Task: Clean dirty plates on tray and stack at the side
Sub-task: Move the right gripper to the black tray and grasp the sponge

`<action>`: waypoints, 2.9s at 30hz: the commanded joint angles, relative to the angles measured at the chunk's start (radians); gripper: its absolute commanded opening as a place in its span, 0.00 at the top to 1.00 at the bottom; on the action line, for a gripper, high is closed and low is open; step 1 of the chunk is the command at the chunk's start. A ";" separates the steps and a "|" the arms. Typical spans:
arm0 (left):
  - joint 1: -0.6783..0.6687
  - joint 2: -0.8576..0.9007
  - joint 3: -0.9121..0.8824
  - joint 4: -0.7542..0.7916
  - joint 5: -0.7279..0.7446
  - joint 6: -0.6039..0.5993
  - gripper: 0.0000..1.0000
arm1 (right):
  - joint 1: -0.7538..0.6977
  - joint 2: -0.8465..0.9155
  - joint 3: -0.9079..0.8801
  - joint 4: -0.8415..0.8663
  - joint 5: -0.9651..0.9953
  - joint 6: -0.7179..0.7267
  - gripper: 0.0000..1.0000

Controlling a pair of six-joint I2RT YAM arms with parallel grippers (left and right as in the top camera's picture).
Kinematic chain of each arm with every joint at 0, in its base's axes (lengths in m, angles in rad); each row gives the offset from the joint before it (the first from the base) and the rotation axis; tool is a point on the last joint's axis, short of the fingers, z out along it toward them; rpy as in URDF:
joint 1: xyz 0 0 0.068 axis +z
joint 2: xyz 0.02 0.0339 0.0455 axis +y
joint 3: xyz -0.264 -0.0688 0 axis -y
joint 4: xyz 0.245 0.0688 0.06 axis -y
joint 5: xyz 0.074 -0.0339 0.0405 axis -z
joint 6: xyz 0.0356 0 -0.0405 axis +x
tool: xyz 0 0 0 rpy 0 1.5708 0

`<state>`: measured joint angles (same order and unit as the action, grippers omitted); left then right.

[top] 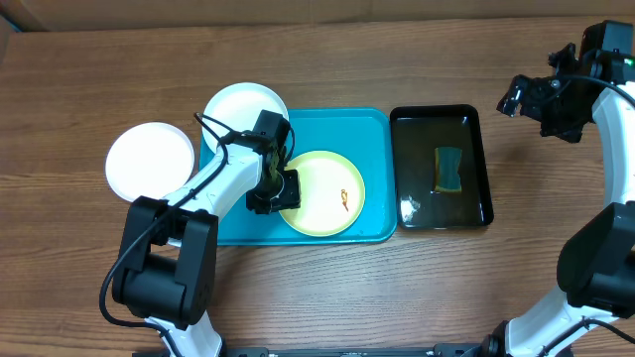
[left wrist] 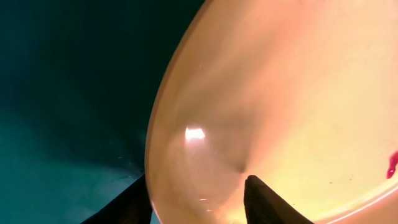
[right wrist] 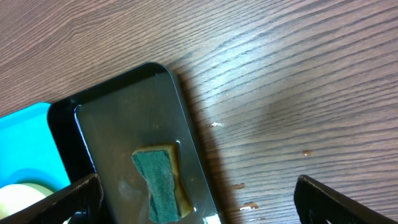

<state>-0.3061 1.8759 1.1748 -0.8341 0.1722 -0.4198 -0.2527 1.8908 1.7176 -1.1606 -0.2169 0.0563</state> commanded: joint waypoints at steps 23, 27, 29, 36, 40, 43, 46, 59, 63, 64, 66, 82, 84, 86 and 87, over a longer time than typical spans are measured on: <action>-0.054 -0.011 0.038 0.019 -0.220 -0.195 0.96 | 0.003 -0.007 0.010 0.003 0.007 0.003 0.00; -0.051 -0.011 0.038 -0.003 -0.227 -0.275 0.96 | 0.003 -0.007 0.010 0.003 0.007 0.003 0.00; -0.052 -0.011 0.038 -0.002 -0.227 -0.304 0.96 | 0.003 -0.007 0.010 0.003 0.007 0.003 0.00; -0.049 -0.011 0.038 -0.005 -0.205 -0.357 0.96 | 0.003 -0.007 0.010 0.003 0.007 0.003 0.00; -0.048 -0.011 0.038 0.017 -0.149 -0.416 0.94 | 0.003 -0.007 0.010 0.003 0.007 0.003 0.00; -0.046 -0.011 0.038 0.047 -0.142 -0.397 0.75 | 0.003 -0.007 0.010 0.003 0.007 0.003 0.00; -0.043 -0.011 0.038 0.069 -0.156 -0.286 0.64 | 0.003 -0.007 0.010 0.003 0.007 0.003 0.00; -0.046 -0.010 0.038 0.062 -0.255 -0.097 0.96 | 0.003 -0.007 0.010 0.003 0.007 0.003 0.00; -0.041 -0.010 0.038 0.041 -0.257 -0.190 0.96 | 0.003 -0.007 0.010 0.003 0.007 0.003 0.00; -0.039 -0.010 0.038 0.036 -0.257 -0.207 0.96 | 0.003 -0.007 0.010 0.003 0.007 0.003 0.00; -0.039 -0.010 0.038 0.022 -0.258 -0.242 0.96 | 0.003 -0.007 0.010 0.003 0.007 0.003 0.00; 0.021 -0.010 0.038 0.124 -0.056 -0.290 0.95 | 0.003 -0.008 0.013 -0.089 -0.190 0.035 0.00; 0.027 -0.010 0.038 0.120 -0.038 -0.252 0.90 | 0.003 -0.010 0.014 -0.125 -0.192 0.048 0.00; 0.027 -0.010 0.038 0.115 -0.040 -0.220 0.82 | 0.026 -0.012 0.014 -0.155 -0.185 0.011 0.01; 0.026 -0.010 0.038 0.114 -0.042 -0.204 0.74 | 0.042 -0.015 0.014 -0.168 -0.180 -0.007 0.05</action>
<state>-0.2787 1.8759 1.2034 -0.7174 0.0917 -0.6758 -0.2443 1.8904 1.7168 -1.3140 -0.3614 0.0761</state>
